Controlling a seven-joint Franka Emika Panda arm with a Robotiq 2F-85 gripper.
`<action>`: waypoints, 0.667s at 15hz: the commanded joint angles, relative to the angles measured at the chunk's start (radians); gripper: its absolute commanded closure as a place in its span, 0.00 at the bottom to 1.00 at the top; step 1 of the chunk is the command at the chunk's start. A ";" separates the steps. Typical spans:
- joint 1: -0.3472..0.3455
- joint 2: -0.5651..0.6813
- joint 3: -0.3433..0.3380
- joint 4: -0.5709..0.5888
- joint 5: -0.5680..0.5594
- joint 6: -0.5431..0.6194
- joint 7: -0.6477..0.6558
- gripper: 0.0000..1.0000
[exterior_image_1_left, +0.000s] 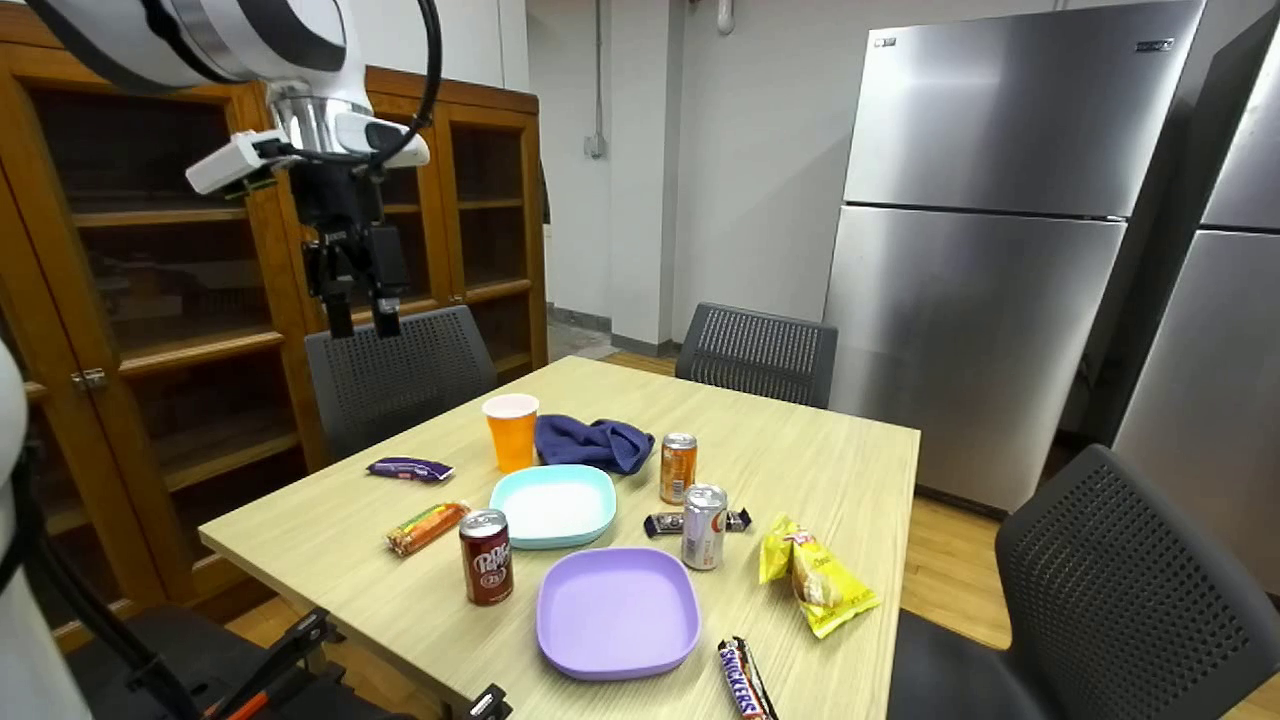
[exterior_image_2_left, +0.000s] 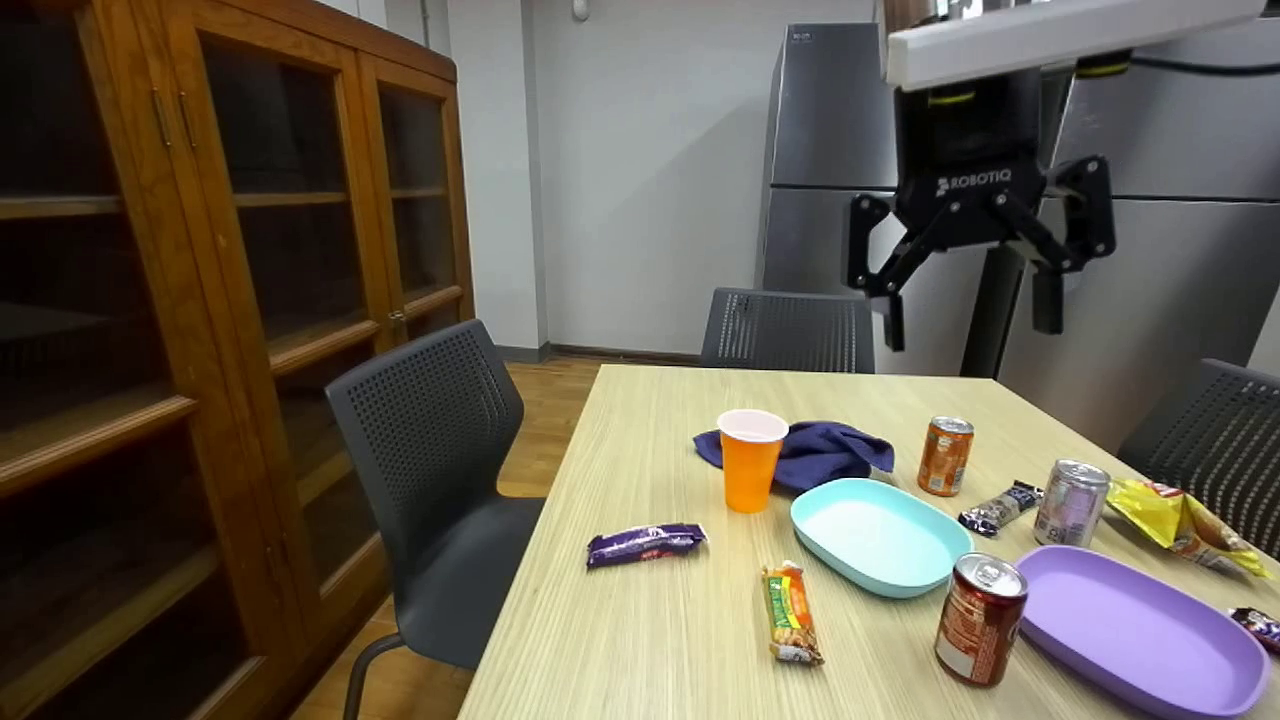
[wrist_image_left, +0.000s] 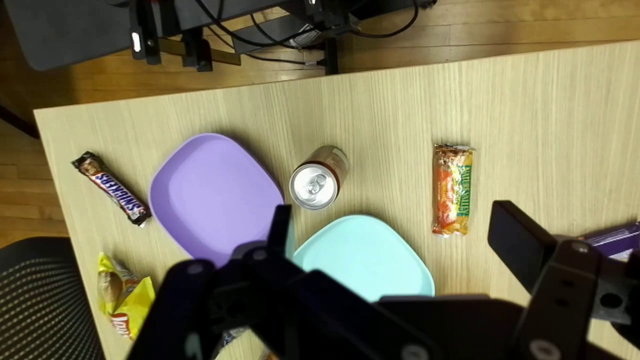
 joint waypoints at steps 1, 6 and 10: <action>0.024 0.190 -0.037 0.077 -0.029 0.049 0.005 0.00; 0.067 0.429 -0.087 0.192 -0.081 0.069 0.042 0.00; 0.146 0.591 -0.135 0.321 -0.104 0.038 0.048 0.00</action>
